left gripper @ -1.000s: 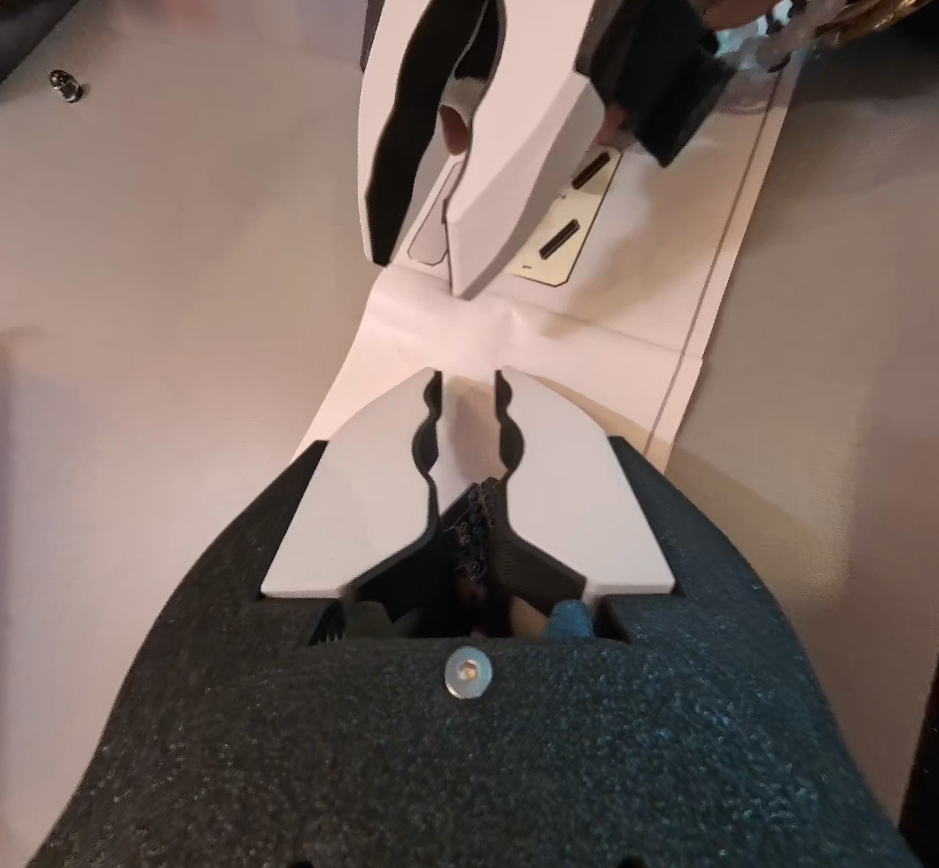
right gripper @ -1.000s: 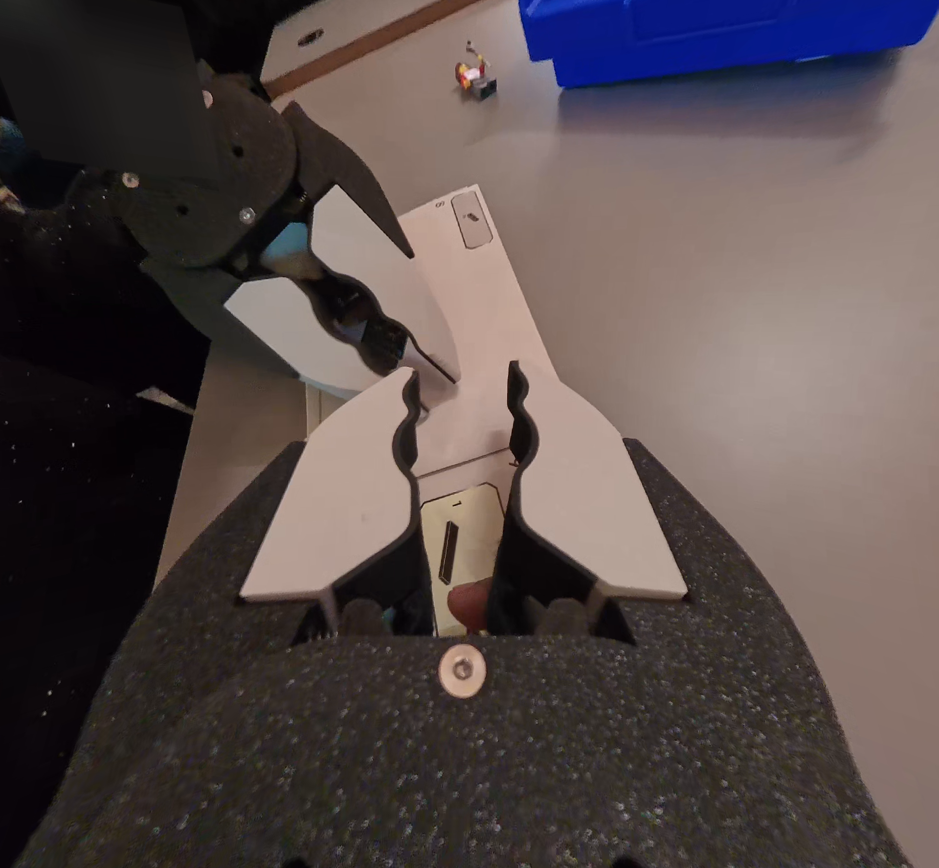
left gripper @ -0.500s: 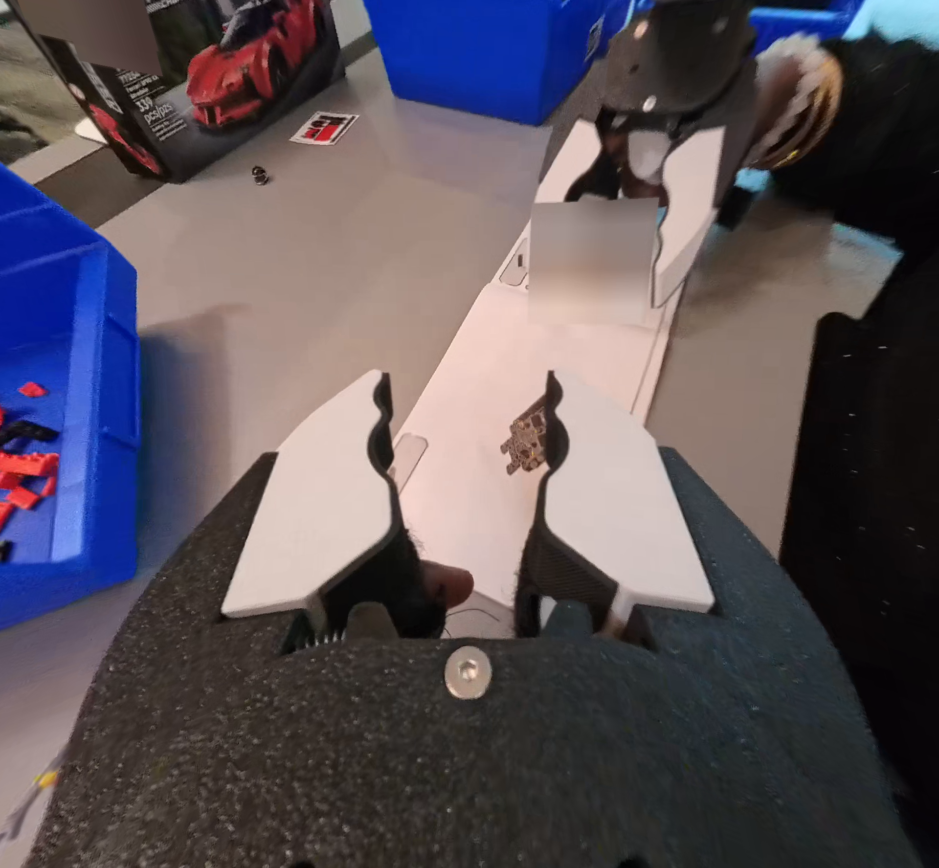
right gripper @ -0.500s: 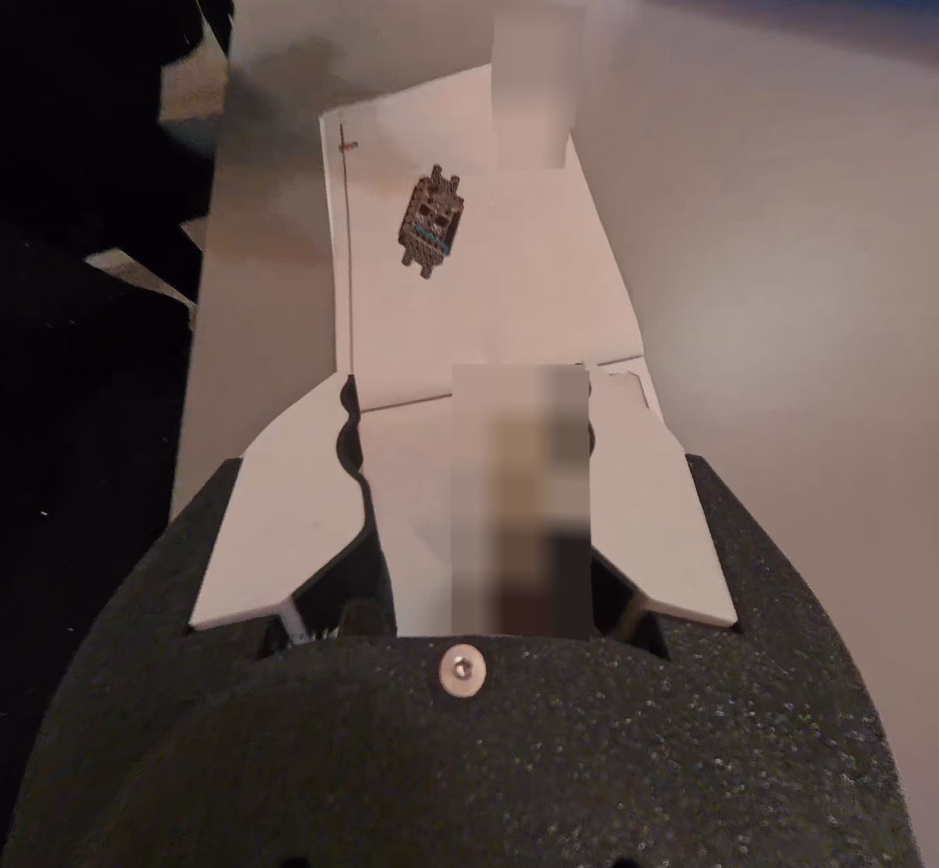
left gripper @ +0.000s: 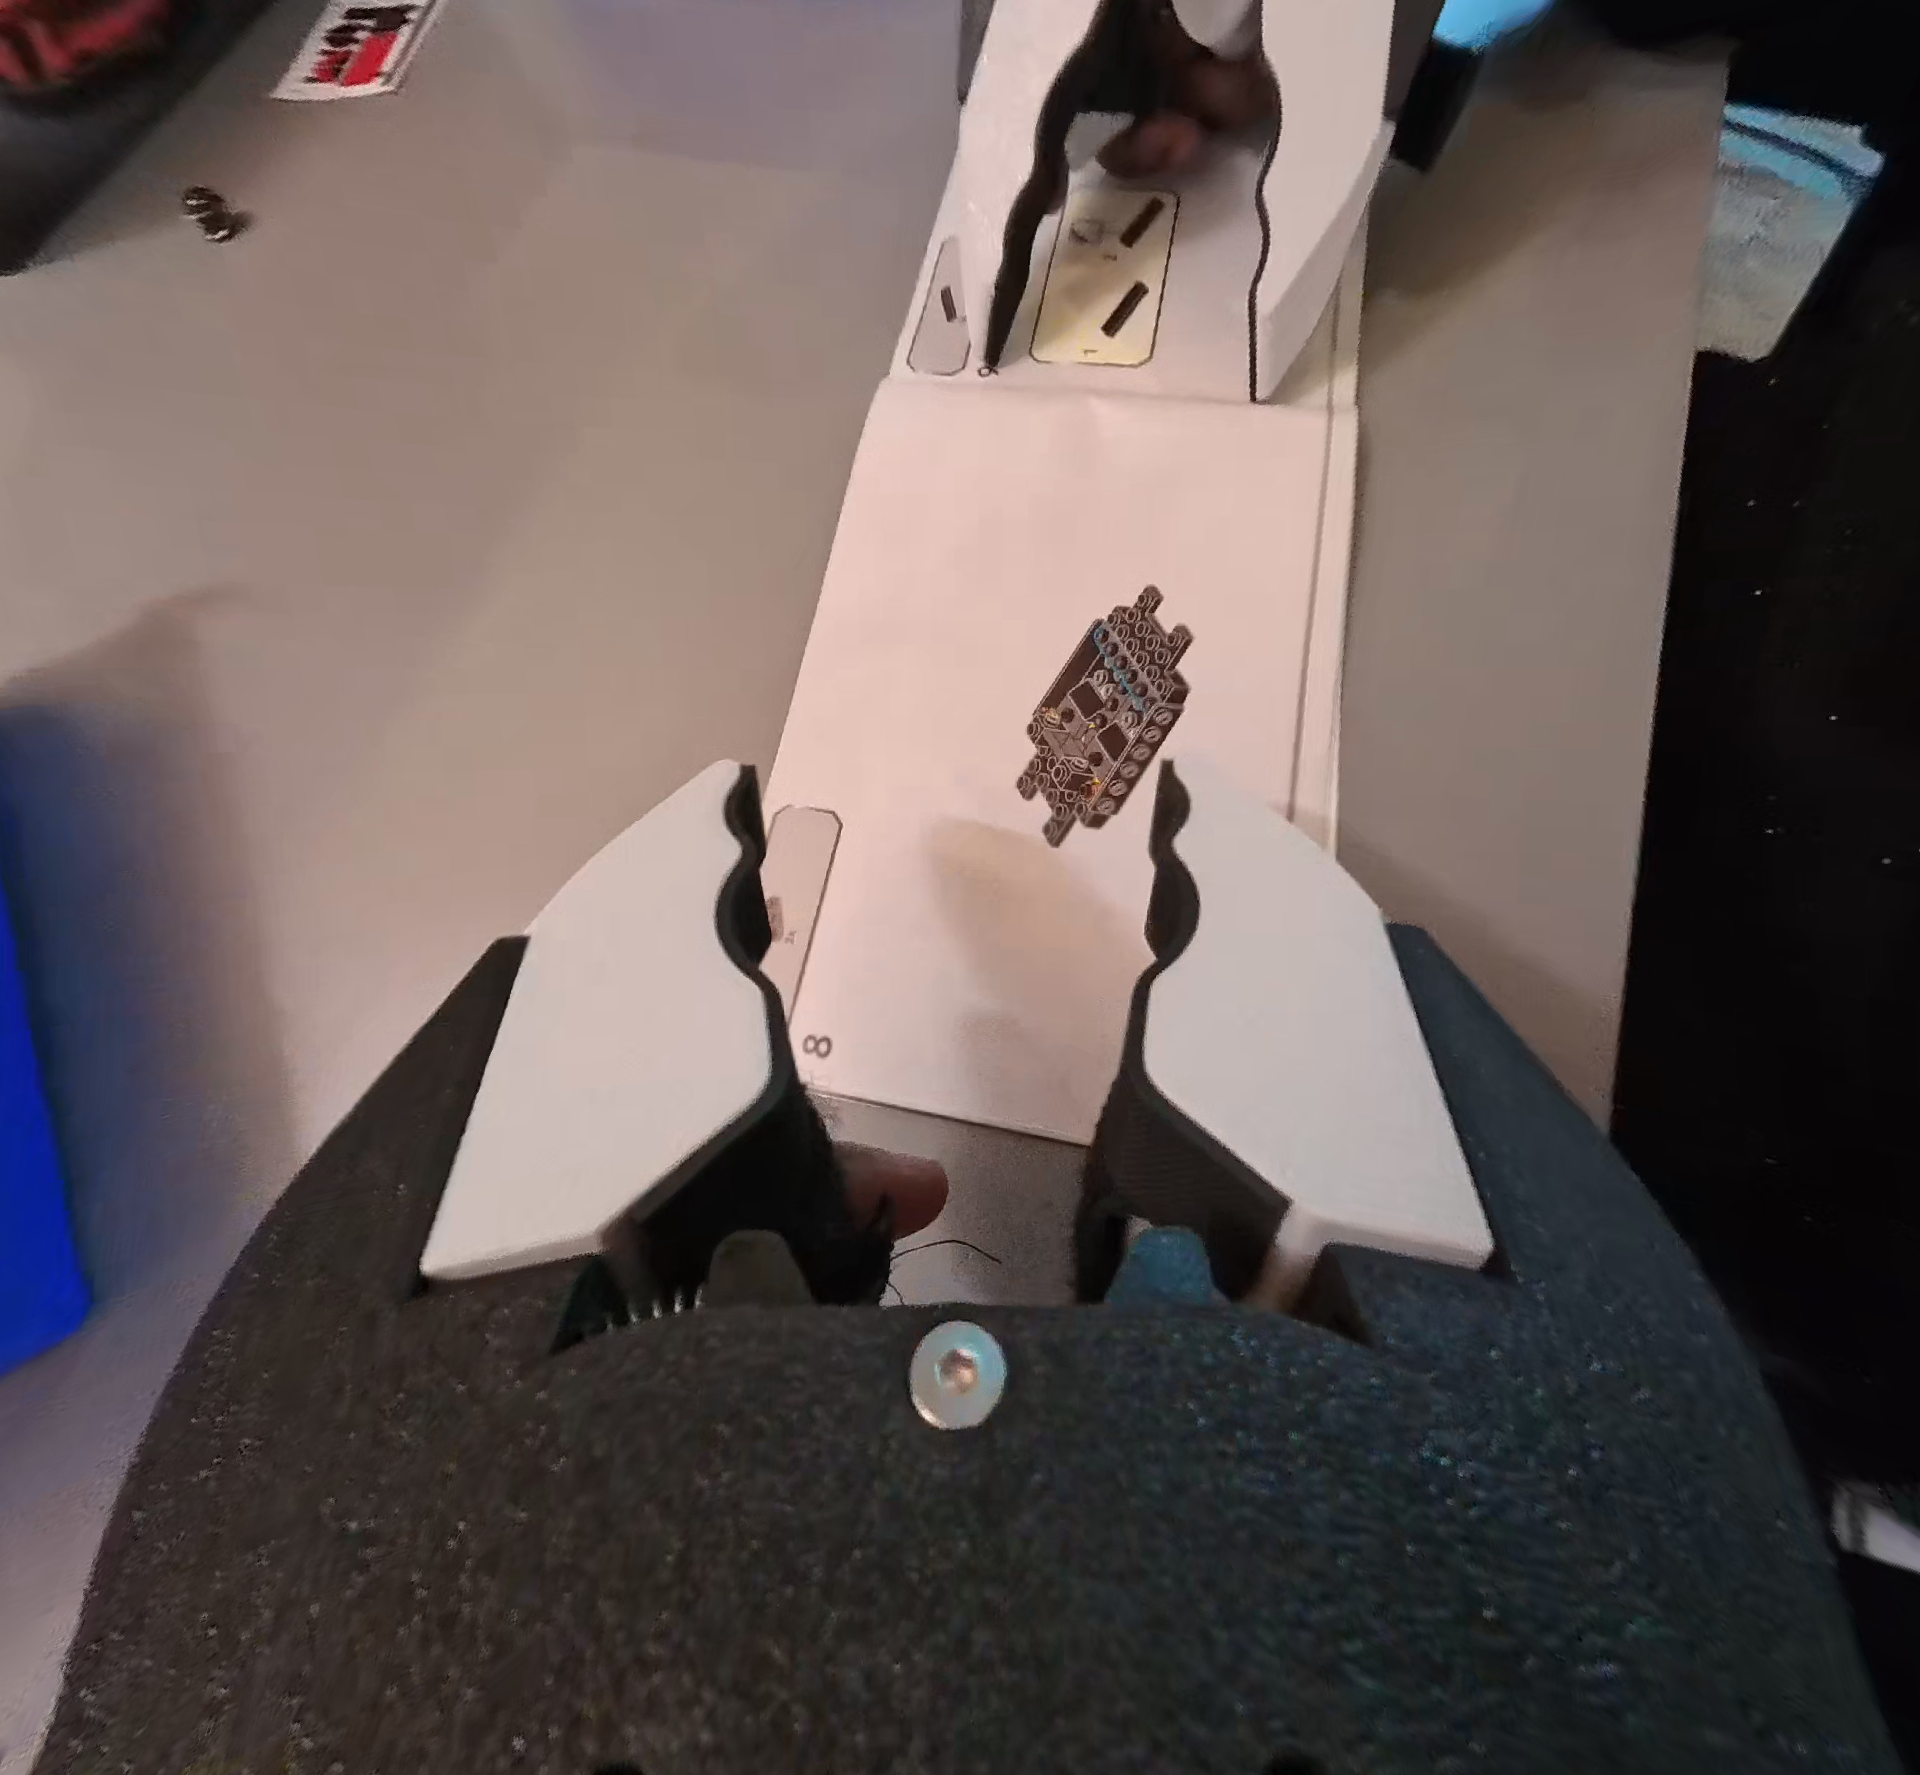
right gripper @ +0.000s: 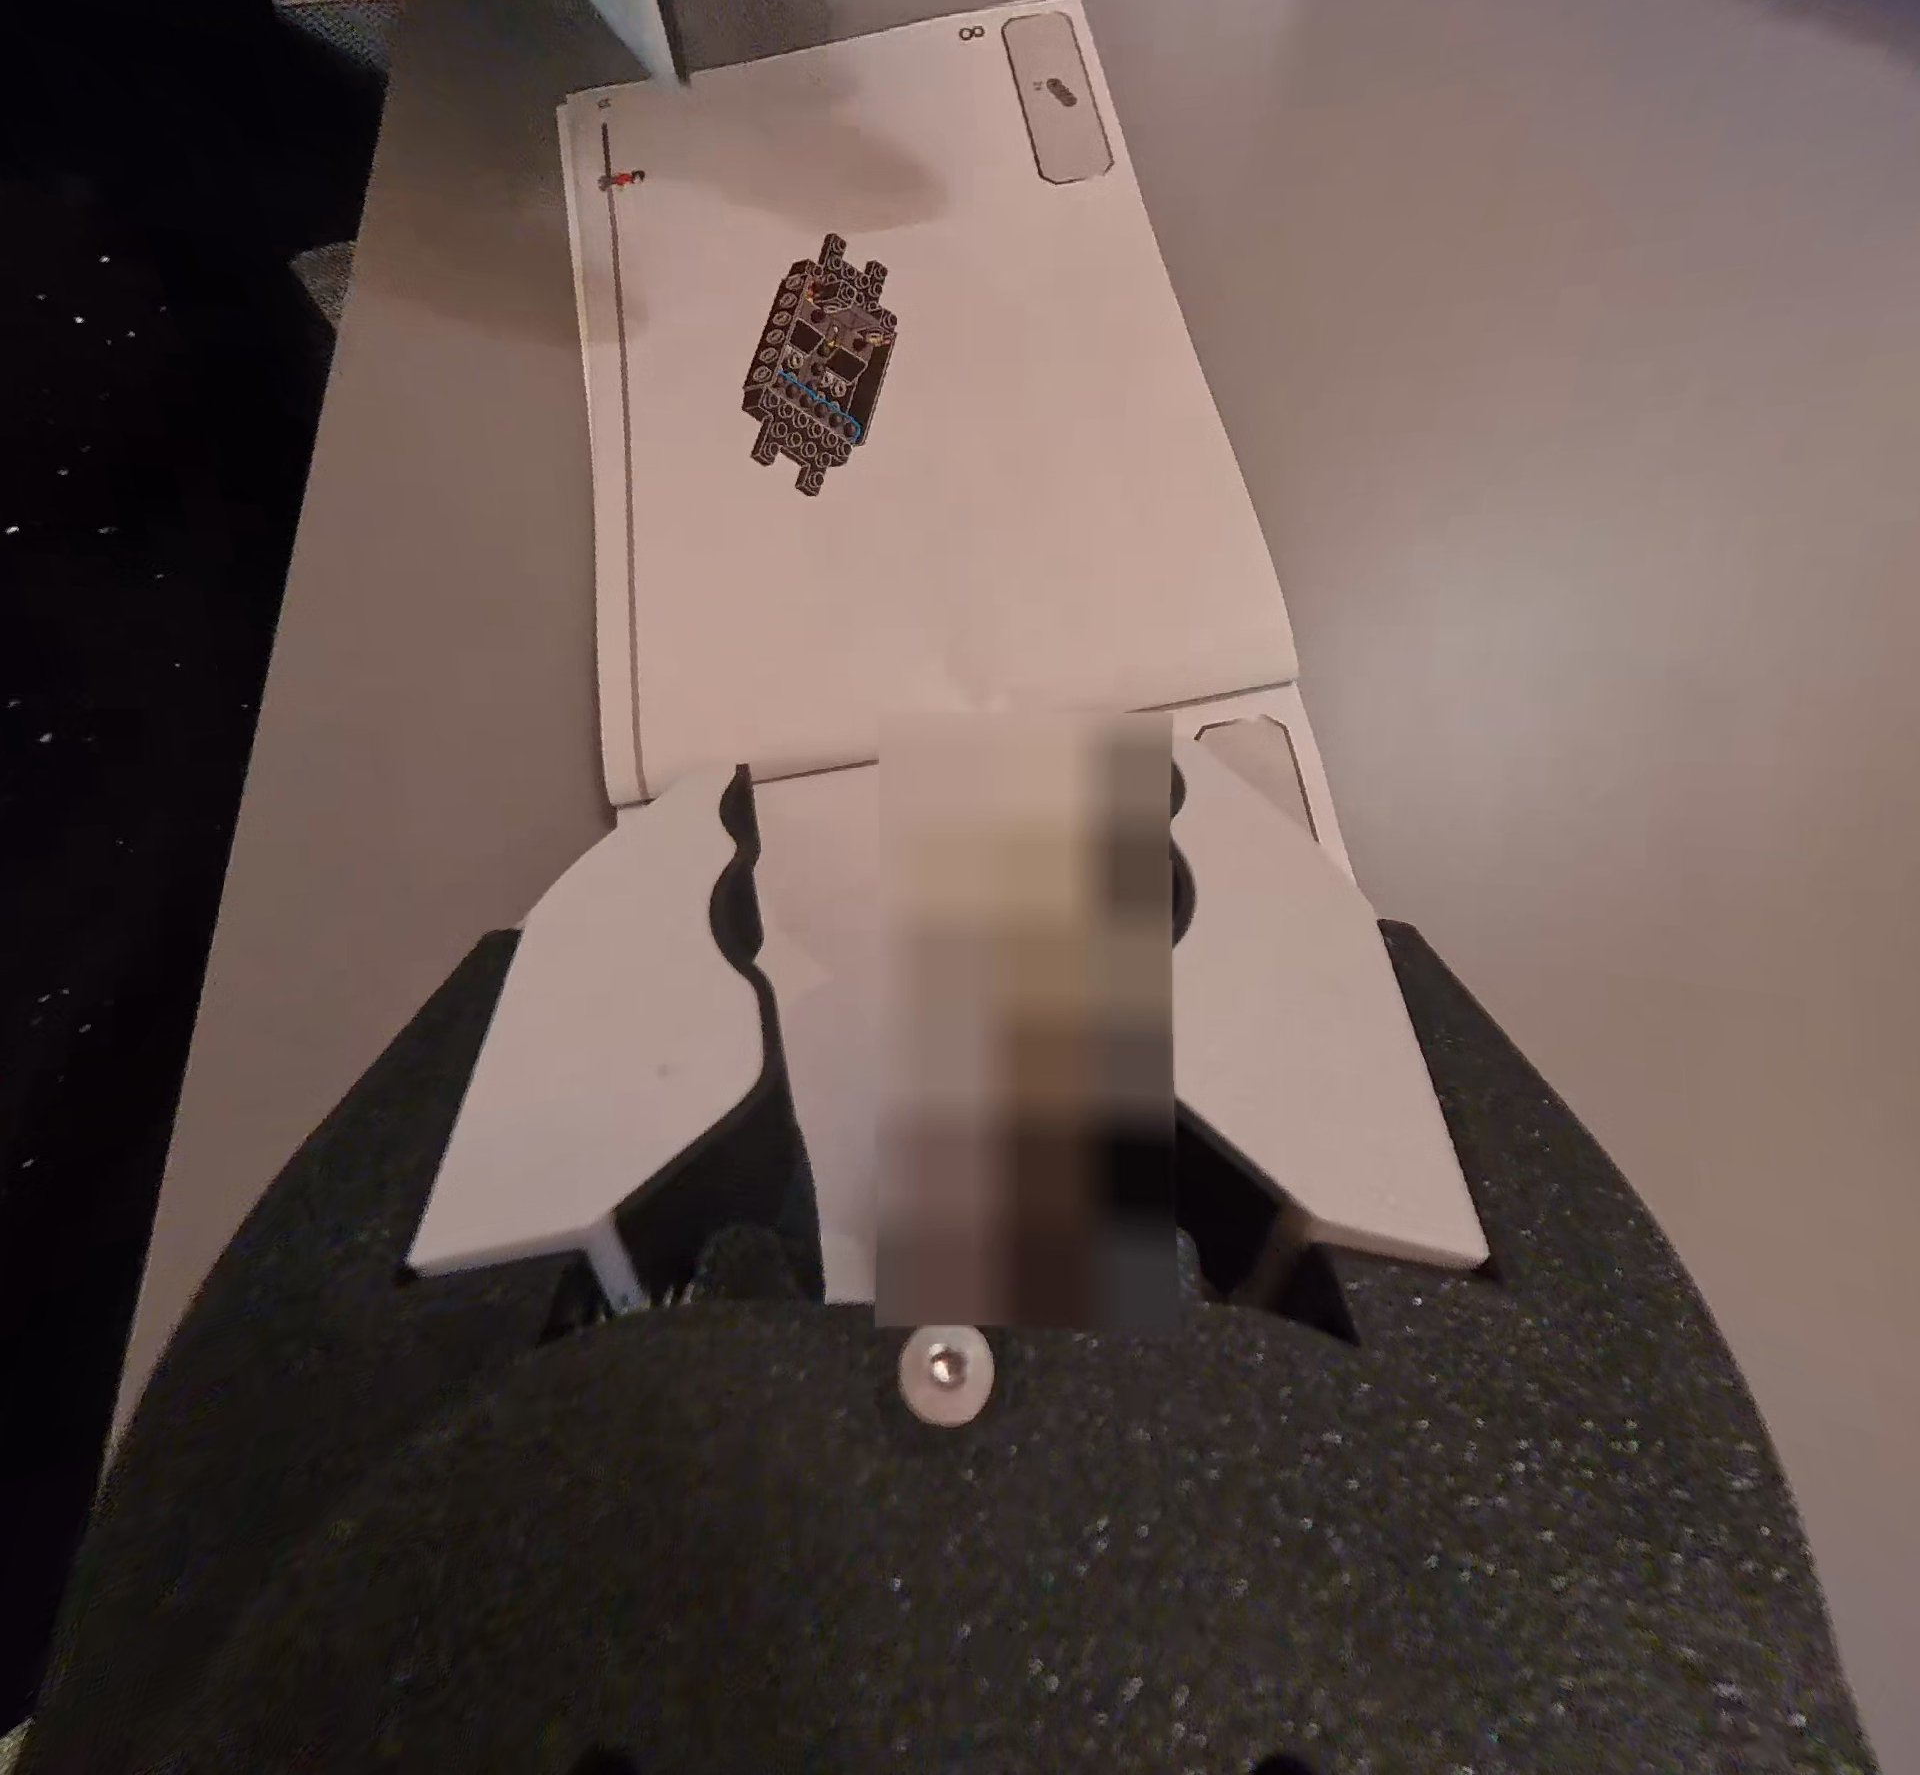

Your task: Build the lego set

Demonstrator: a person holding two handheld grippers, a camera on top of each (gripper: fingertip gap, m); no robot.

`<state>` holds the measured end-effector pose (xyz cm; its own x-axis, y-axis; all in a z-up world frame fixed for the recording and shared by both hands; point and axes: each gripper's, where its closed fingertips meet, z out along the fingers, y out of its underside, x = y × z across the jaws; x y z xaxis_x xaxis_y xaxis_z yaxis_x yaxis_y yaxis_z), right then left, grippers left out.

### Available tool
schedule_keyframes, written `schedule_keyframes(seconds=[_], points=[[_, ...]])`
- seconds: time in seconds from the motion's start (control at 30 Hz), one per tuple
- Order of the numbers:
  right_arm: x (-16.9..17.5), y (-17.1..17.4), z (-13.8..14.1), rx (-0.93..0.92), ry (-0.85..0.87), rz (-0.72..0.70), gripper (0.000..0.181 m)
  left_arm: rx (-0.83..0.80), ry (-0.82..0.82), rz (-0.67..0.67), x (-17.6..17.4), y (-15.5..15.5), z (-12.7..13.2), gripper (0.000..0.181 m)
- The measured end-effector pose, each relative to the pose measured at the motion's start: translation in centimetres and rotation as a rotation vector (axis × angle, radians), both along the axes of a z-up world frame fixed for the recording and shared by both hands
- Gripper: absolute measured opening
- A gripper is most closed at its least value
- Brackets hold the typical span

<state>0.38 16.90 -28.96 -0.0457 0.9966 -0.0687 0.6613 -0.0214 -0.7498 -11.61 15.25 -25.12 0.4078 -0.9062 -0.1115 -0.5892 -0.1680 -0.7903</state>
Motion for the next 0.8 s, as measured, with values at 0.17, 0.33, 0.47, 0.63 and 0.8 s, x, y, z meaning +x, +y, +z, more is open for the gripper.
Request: schedule_keyframes(seconds=[0.17,0.33,0.47,0.63,0.8], points=[[3.0,0.3,2.7,0.017,0.046,-0.142,0.086,-0.019,-0.001,-0.008,1.2,0.3,-1.6,0.071],[15.3,3.9,8.1,0.049,0.072,-0.793,0.091,-0.005,-0.037,0.025,1.4,1.0,-1.7,0.062],[22.7,1.8,2.7,-0.093,-0.19,-1.05,0.109,0.007,-0.049,0.031,1.5,1.1,-1.5,0.061],[23.1,0.9,-0.5,-0.139,-0.231,-1.099,0.09,0.022,-0.009,0.038,1.4,1.1,-1.7,0.062],[23.4,2.3,-0.5,-0.129,-0.183,-1.084,0.059,0.012,0.015,0.033,1.1,0.9,-1.9,0.064]])
